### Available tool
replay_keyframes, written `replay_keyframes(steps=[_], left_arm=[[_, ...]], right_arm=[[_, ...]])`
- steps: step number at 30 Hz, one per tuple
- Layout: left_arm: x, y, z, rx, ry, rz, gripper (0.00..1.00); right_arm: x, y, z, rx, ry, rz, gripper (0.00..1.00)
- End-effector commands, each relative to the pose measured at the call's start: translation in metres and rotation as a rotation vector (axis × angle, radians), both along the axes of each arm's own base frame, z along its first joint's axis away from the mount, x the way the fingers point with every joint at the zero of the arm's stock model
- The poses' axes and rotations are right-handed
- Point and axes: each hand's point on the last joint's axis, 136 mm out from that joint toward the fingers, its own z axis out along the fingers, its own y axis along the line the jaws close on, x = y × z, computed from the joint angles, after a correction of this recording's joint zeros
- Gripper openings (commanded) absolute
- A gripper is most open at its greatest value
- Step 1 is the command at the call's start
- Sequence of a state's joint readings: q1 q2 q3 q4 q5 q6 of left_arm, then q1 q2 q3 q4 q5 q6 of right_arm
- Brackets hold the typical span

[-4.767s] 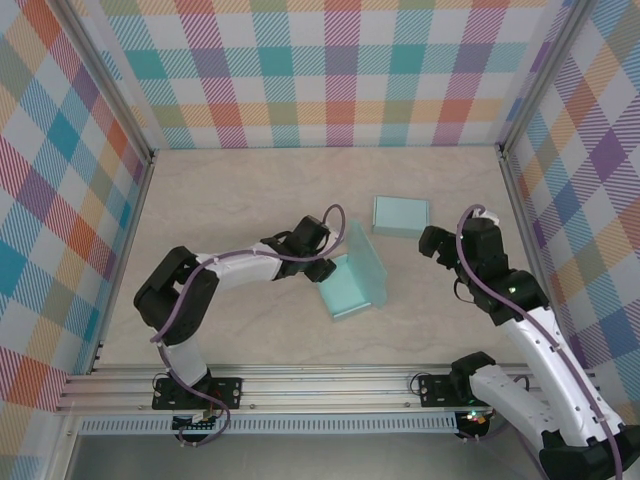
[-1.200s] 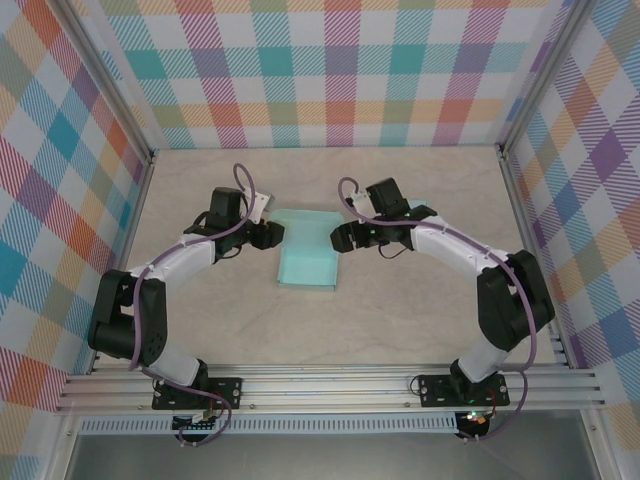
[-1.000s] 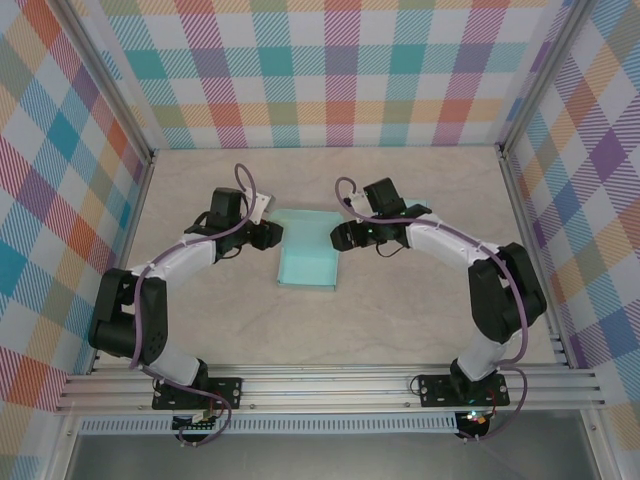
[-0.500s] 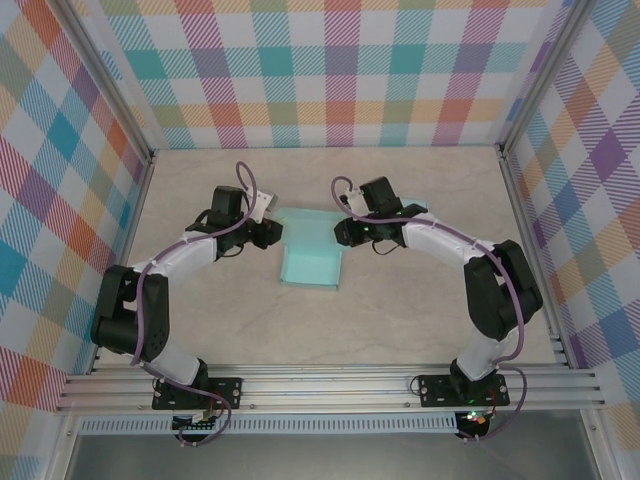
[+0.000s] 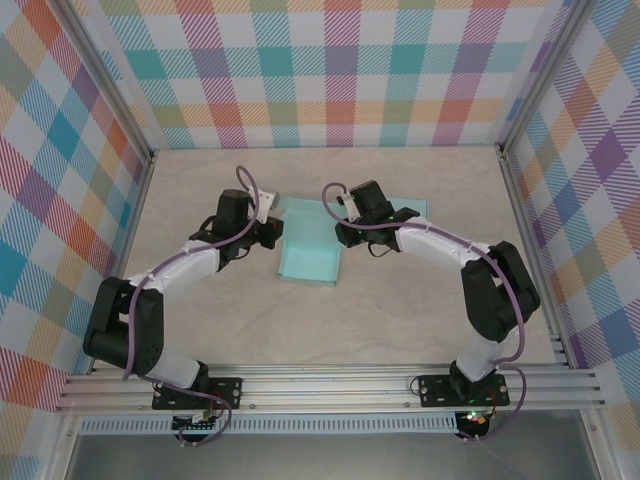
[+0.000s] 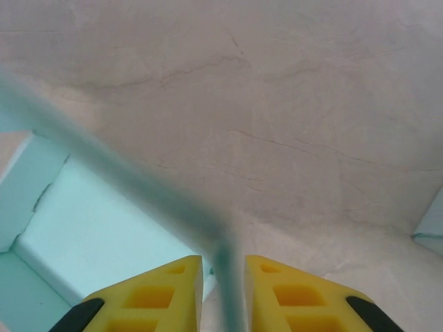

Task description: Fold the paper box

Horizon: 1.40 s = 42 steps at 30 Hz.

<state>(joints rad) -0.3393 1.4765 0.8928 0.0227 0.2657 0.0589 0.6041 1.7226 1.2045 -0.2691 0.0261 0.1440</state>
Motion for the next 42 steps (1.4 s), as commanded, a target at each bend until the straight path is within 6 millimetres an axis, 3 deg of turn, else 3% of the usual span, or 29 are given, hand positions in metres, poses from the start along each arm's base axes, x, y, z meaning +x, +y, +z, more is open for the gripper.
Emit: replay_keyframes(steps=[1, 7, 16, 27, 35, 42], left_arm=[[0.005, -0.001, 0.019, -0.022, -0.076, 0.054, 0.0], [0.006, -0.005, 0.011, -0.013, -0.06, 0.061, 0.0], [0.021, -0.028, 0.016, -0.102, -0.112, 0.206, 0.0], [0.055, -0.041, 0.021, -0.155, -0.165, 0.429, 0.0], [0.063, -0.044, 0.025, -0.134, -0.224, 0.477, 0.0], [0.065, -0.042, 0.016, -0.092, -0.228, 0.494, 0.0]], right_arm=[[0.008, 0.0, 0.026, 0.023, -0.077, -0.031, 0.19], [0.01, 0.004, 0.025, 0.046, -0.076, -0.037, 0.08], [0.026, 0.009, 0.037, 0.104, -0.113, -0.099, 0.16], [0.073, 0.0, 0.049, 0.013, -0.225, -0.24, 0.18], [0.09, 0.01, 0.039, 0.029, -0.208, -0.243, 0.28], [0.091, 0.006, 0.027, 0.065, -0.146, -0.277, 0.25]])
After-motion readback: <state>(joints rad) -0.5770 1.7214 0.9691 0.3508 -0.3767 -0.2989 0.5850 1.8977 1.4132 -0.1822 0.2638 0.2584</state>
